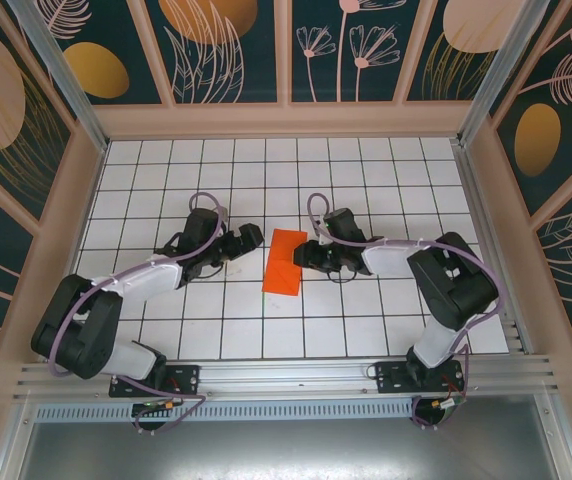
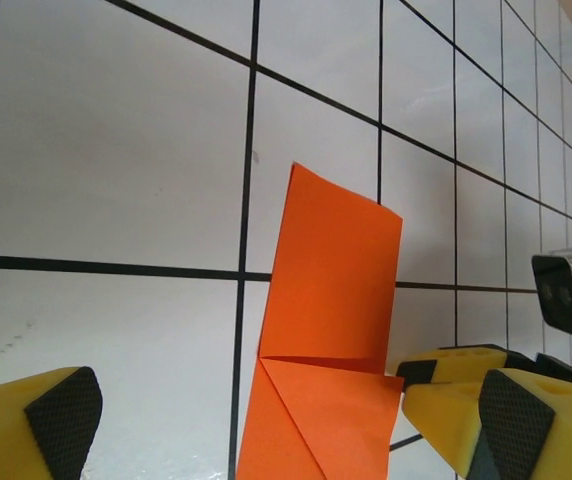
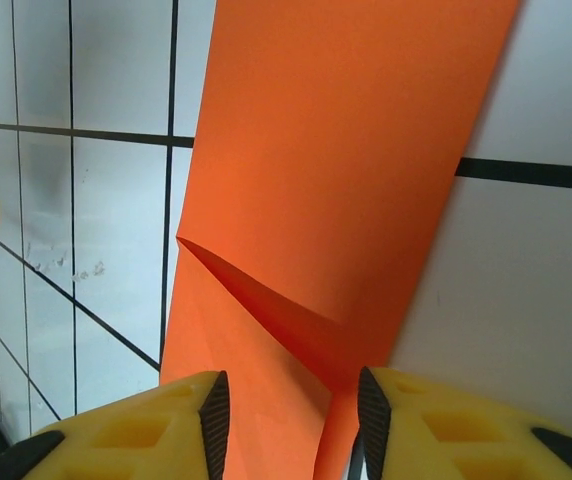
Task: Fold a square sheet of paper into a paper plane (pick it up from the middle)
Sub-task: Turn over the paper at the center of the table.
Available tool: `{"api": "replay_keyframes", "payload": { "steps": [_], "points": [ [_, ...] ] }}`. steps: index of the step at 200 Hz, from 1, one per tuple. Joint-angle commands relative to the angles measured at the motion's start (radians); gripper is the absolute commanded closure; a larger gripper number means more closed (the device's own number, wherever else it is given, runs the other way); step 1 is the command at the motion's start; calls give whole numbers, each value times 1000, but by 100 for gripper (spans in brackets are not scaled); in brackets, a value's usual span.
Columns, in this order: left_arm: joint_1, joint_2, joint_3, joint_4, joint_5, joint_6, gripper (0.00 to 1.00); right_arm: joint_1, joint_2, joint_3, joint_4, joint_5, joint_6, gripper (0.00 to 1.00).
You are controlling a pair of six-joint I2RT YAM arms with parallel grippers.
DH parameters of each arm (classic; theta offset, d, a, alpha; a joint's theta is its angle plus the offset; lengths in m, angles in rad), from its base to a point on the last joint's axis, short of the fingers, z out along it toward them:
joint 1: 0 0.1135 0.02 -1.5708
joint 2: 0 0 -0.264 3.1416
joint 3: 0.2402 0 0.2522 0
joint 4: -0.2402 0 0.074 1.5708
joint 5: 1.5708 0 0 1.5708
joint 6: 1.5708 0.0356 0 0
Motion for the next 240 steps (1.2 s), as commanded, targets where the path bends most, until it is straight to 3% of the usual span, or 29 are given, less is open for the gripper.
{"api": "replay_keyframes", "payload": {
  "steps": [1, 40, 74, 100, 153, 194, 240],
  "points": [
    [7, 16, -18, 88, 56, -37, 1, -2, 30, -13, 59, -45, -14, 65],
    [7, 47, -22, 122, 103, -63, 2, 0, 68, -2, 72, -68, -9, 73],
    [-2, 60, -54, 195, 169, -122, 2, -5, 57, -22, 109, -62, 6, 89],
    [-26, 85, -70, 246, 213, -166, 8, -11, 47, -47, 148, -69, 26, 94],
    [-77, 178, -47, 302, 256, -200, 32, -22, 1, -100, 213, -55, 64, 95],
    [-98, 225, -14, 306, 267, -186, 42, -31, -31, -136, 237, -36, 86, 95],
    [-113, 263, 0, 330, 283, -185, 46, -37, -46, -162, 262, -32, 105, 95]
  ]
}}
